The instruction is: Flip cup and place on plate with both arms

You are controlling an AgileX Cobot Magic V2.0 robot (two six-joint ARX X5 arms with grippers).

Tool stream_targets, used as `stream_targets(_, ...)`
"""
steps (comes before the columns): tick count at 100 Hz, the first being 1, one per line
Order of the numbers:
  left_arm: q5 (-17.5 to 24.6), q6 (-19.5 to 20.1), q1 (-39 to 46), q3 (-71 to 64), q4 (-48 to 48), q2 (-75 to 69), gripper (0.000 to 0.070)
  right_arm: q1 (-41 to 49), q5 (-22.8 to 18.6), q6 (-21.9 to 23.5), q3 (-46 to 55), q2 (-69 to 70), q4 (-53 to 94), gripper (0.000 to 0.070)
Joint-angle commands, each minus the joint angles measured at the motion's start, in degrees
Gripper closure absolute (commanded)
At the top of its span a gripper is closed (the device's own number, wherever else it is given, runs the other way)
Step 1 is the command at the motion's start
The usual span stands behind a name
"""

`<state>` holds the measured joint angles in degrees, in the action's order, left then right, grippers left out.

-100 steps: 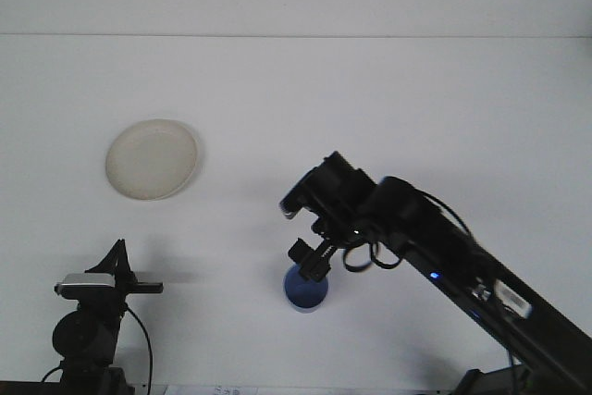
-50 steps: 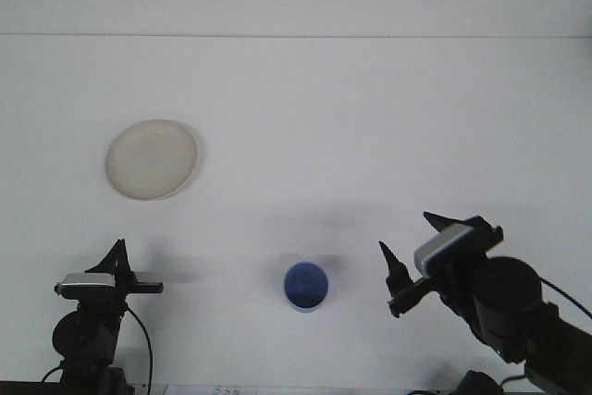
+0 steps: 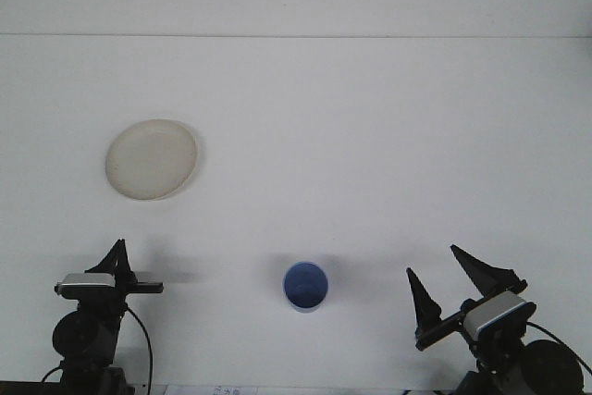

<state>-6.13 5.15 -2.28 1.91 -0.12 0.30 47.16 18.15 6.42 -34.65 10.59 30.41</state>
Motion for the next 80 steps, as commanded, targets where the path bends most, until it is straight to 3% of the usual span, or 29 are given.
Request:
stream_targets(1,-0.1,-2.0,0.0,-1.1,0.6,-0.1,0.0685,0.5,0.1,-0.2,-0.2,0.2,0.0,0.0140)
stream_targets(13,-0.1,-11.0,0.0,-1.1,0.6,-0.1,0.0685,0.5,0.1,-0.2,-0.2,0.3,0.5,0.0141)
stream_targets(38,-0.1,-22.8,0.0,-0.6,3.4,-0.1,0.0690,0.5,0.1,-0.2,-0.2,0.3,1.1,0.0141)
stream_targets(70,1.6,-23.8,0.0,19.0,-2.3,6.8,0.0688,0.5,0.1,-0.5,-0.2,0.3,1.4,0.0141)
stream_targets(80,6.8,-20.1,0.0,28.6,-8.9,14.7,0.0643,0.5,0.1,-0.5,-0.2,0.3,1.4,0.0141)
